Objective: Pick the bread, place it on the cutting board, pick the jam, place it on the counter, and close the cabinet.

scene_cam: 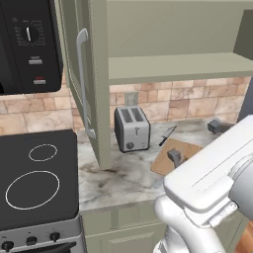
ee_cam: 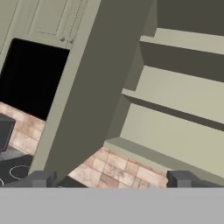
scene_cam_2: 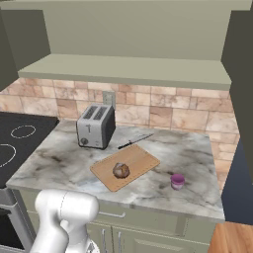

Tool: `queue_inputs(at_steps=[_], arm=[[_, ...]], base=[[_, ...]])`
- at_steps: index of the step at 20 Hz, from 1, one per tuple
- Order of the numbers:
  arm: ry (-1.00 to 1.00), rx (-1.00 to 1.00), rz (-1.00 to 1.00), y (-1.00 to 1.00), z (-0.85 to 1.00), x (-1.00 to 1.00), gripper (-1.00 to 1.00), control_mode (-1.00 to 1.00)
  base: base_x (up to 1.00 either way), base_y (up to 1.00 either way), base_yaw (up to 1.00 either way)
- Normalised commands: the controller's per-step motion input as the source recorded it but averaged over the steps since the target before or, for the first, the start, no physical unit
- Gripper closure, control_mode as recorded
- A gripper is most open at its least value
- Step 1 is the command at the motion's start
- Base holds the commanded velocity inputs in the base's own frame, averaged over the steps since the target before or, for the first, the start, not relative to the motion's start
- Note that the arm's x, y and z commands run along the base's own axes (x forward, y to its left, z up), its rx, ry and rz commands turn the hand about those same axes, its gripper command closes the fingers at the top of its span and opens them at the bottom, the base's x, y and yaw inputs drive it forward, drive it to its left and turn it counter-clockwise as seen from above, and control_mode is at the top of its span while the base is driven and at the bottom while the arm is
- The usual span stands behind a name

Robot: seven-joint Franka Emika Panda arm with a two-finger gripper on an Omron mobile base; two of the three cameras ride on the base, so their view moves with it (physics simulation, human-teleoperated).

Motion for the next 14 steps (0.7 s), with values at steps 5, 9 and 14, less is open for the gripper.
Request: queue_inputs(at_steps=[5,9,14], arm=[[0.0,0.0,0.0,0.25,-0.17,-0.03,-1.0,-1.0],[-0.01,-0.01,0.0,0.3,-0.24,0.0,-1.0,-1.0],[-0.06,-0.01,0.0,0.3,-0.26,0.0,-1.0,-1.0]], base=[[0.0,0.0,0.0],[0.0,0.0,0.0],[0.0,0.0,0.0]])
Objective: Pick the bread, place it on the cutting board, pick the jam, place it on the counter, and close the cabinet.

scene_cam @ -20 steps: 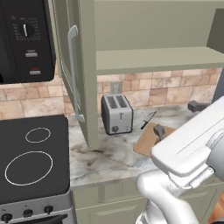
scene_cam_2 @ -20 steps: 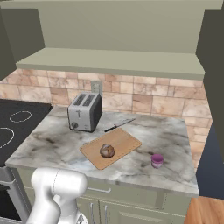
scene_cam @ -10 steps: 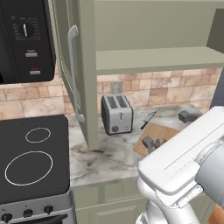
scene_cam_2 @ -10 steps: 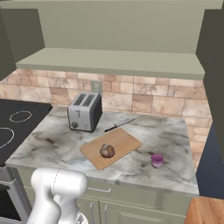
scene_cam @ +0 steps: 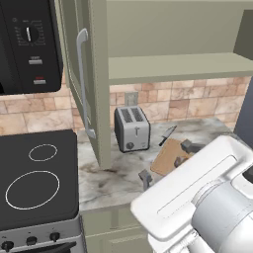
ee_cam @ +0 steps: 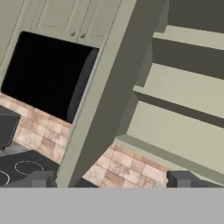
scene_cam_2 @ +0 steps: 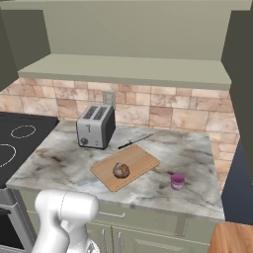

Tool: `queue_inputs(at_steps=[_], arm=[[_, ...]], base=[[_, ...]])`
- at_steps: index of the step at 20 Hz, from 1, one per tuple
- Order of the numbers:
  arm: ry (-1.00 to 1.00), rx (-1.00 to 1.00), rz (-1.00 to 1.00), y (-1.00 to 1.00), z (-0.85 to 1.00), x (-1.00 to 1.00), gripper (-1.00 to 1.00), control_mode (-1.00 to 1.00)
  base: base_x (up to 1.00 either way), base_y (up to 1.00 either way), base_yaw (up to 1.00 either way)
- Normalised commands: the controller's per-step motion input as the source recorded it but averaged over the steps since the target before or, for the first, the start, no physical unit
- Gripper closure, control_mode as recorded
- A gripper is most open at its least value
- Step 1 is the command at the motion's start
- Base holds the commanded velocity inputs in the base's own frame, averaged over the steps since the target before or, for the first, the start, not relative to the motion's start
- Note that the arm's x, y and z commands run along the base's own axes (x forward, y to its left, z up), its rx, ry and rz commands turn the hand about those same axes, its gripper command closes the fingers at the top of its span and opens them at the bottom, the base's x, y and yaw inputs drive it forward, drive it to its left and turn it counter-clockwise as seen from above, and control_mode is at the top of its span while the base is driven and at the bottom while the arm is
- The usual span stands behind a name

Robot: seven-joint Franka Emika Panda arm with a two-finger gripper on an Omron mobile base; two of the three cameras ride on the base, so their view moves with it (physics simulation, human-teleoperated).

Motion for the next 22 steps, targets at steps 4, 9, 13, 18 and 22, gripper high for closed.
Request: queue_inputs(at_steps=[4,9,13,18,22], arm=[[-0.08,0.0,0.0,0.23,-0.12,0.0,-1.0,-1.0],[-0.1,0.0,0.0,0.18,-0.06,0.0,-1.0,-1.0],[-0.11,0.0,0.0,0.19,-0.11,0.0,-1.0,-1.0],[-0.1,-0.01,0.0,0.23,-0.17,0.05,-1.0,-1.0],[-0.1,-0.02,0.0,0.24,-0.16,0.06,-1.0,-1.0]], base=[[0.0,0.0,0.0],[0.0,0.0,0.0],[0.0,0.0,0.0],[0.0,0.0,0.0],[0.0,0.0,0.0]])
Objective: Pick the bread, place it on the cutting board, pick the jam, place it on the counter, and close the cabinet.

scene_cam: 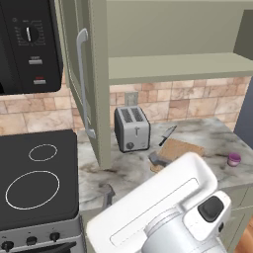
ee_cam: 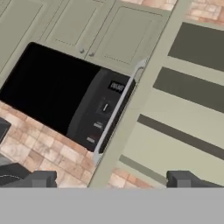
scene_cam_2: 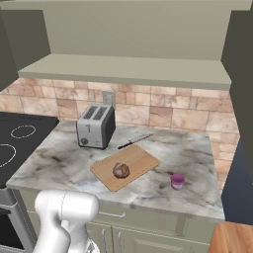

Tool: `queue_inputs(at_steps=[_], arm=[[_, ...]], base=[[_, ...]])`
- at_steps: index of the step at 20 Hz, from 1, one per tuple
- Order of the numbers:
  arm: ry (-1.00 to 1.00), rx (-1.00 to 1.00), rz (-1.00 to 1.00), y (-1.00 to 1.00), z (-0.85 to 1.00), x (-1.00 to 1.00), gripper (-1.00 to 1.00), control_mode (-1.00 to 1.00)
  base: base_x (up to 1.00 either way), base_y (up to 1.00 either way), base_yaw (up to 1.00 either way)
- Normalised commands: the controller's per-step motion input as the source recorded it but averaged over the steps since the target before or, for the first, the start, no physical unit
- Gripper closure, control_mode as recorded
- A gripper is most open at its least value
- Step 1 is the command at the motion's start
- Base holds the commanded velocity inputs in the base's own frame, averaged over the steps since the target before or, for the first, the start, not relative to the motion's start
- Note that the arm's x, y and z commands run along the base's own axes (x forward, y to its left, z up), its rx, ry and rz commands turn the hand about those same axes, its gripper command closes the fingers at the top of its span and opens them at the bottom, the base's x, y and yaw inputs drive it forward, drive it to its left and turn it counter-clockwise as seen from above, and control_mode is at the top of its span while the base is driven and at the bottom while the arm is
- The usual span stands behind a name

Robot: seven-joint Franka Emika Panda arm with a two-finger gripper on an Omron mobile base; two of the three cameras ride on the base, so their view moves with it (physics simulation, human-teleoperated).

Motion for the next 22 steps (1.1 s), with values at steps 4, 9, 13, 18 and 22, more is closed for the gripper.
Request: queue_inputs(at_steps=[4,9,13,18,22], arm=[[-0.12,0.0,0.0,0.18,-0.06,0.04,-1.0,-1.0],[-0.12,0.0,-0.01,0.14,-0.07,0.06,-1.0,-1.0],[-0.13,0.0,-0.05,0.13,-0.09,0.24,-1.0,-1.0],[-0.13,0.0,-0.06,0.13,-0.1,0.34,-1.0,-1.0],[-0.13,0.0,-0.08,0.12,-0.11,0.39,-1.0,-1.0]], base=[[0.0,0.0,0.0],[0.0,0.0,0.0],[0.0,0.0,0.0],[0.0,0.0,0.0],[0.0,0.0,0.0]])
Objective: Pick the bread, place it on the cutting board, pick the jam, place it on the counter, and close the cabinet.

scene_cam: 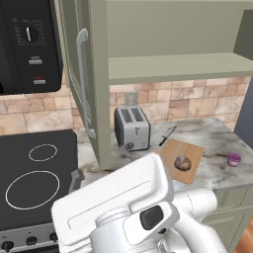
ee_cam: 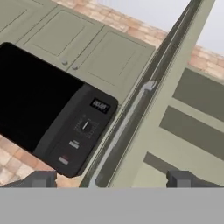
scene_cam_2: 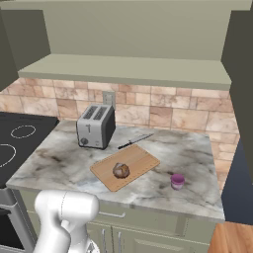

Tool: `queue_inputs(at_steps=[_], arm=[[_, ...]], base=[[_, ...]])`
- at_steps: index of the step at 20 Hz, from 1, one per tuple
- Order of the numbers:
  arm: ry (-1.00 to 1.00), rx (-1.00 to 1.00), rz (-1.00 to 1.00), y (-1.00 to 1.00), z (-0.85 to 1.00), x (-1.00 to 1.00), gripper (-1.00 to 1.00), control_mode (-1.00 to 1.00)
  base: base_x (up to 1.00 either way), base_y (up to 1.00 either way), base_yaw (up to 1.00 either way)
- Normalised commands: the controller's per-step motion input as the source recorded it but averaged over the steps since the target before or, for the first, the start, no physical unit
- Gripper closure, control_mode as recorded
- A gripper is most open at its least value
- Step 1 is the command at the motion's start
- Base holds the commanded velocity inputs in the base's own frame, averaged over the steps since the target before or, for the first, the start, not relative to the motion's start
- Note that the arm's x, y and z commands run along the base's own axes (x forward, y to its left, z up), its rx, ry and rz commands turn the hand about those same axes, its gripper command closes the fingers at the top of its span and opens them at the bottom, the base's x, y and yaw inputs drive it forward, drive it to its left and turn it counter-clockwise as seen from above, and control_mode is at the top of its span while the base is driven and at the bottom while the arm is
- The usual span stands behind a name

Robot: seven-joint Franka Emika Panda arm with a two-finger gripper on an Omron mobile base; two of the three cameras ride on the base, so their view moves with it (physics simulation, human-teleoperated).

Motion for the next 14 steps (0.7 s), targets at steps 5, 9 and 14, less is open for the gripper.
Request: queue_inputs(at_steps=[5,9,14], arm=[[-0.13,0.0,-0.08,0.12,-0.14,0.42,-1.0,-1.0],[-0.12,0.0,-0.06,0.18,-0.24,0.49,-1.0,-1.0],[-0.12,0.0,-0.05,0.2,-0.25,0.5,-1.0,-1.0]], base=[[0.0,0.0,0.0],[0.0,0.0,0.0],[0.0,0.0,0.0]])
